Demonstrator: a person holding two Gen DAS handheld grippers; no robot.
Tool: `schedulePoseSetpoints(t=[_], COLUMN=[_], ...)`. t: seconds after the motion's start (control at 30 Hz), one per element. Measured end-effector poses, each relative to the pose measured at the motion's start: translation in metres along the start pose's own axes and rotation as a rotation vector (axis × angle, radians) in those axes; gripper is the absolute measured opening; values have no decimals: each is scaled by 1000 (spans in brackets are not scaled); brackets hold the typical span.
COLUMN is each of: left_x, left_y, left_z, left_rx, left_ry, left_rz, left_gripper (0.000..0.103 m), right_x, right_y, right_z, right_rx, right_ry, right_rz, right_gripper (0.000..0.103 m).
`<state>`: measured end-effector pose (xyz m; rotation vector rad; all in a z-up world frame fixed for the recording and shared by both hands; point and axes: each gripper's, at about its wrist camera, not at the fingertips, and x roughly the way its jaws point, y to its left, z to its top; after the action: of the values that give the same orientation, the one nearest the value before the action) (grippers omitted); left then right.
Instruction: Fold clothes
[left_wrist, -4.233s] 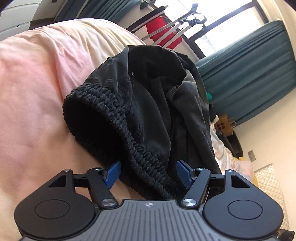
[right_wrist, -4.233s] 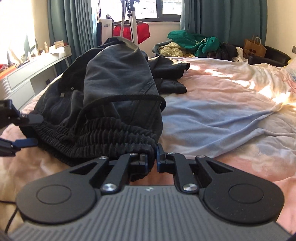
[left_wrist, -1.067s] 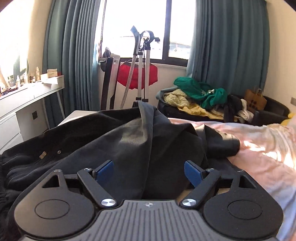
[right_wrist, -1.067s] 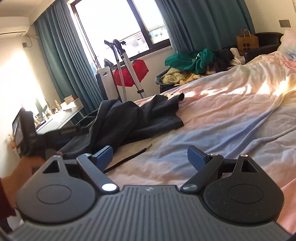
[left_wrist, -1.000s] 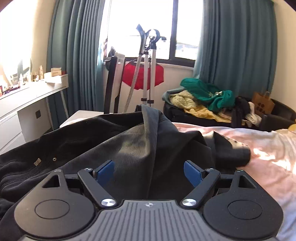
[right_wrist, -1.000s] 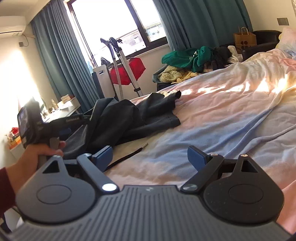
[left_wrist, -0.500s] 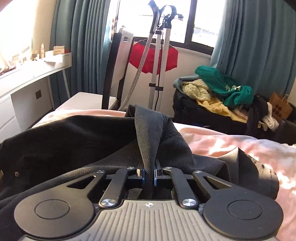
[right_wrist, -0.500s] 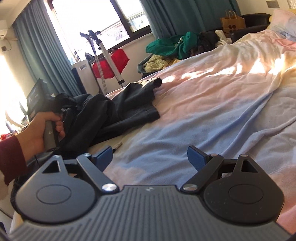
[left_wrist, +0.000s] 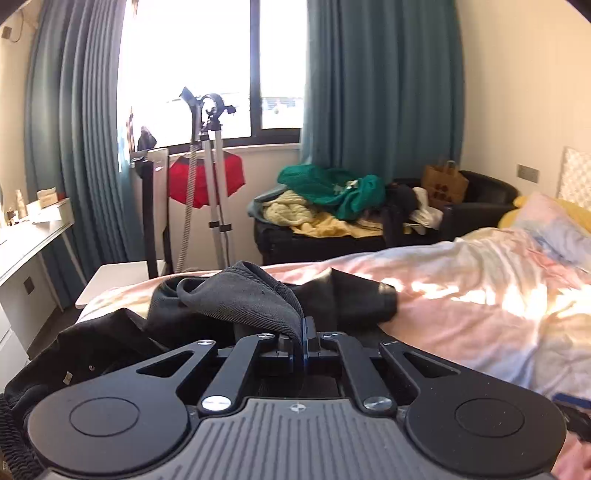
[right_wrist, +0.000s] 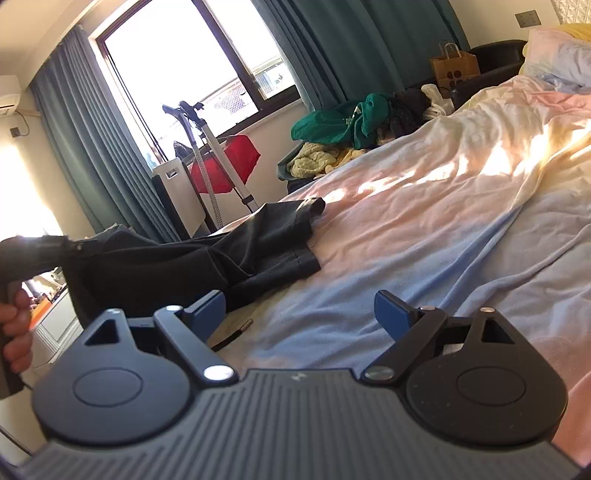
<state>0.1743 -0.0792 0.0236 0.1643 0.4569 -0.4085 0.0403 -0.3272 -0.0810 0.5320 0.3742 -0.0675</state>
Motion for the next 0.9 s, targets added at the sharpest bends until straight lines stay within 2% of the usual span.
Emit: schedulePoseSetpoints(t=[0.17, 0.3, 0.37, 0.63, 0.73, 0.8, 0.83, 0.9], left_x=[-64, -72, -68, -64, -62, -60, -60, -61], left_y=[-22, -17, -12, -1, 1, 1, 0, 0], left_z=[-80, -146, -167, -166, -169, -169, -169, -167], left_rx=[32, -39, -78, -169, -223, -239, -238, -240], left_ry=[56, 107, 124, 71, 77, 77, 72, 57], left_rz=[-83, -77, -64, -90, -96, -96, -98, -106], left_gripper=[3, 3, 4, 9, 8, 8, 8, 8], right_x=[-15, -27, -31, -28, -26, -25, -24, -16], right_y=[12, 24, 30, 35, 34, 35, 36, 38], right_z=[-3, -8, -12, -19, -22, -25, -27, -27], right_rx=[-21, -33, -55, -66, -49, -48, -47, -12], right_ry=[-4, 8, 14, 42, 51, 55, 62, 96], right_rz=[16, 40, 40, 47, 66, 76, 78, 107], right_gripper=[89, 89, 89, 89, 89, 80, 72, 65])
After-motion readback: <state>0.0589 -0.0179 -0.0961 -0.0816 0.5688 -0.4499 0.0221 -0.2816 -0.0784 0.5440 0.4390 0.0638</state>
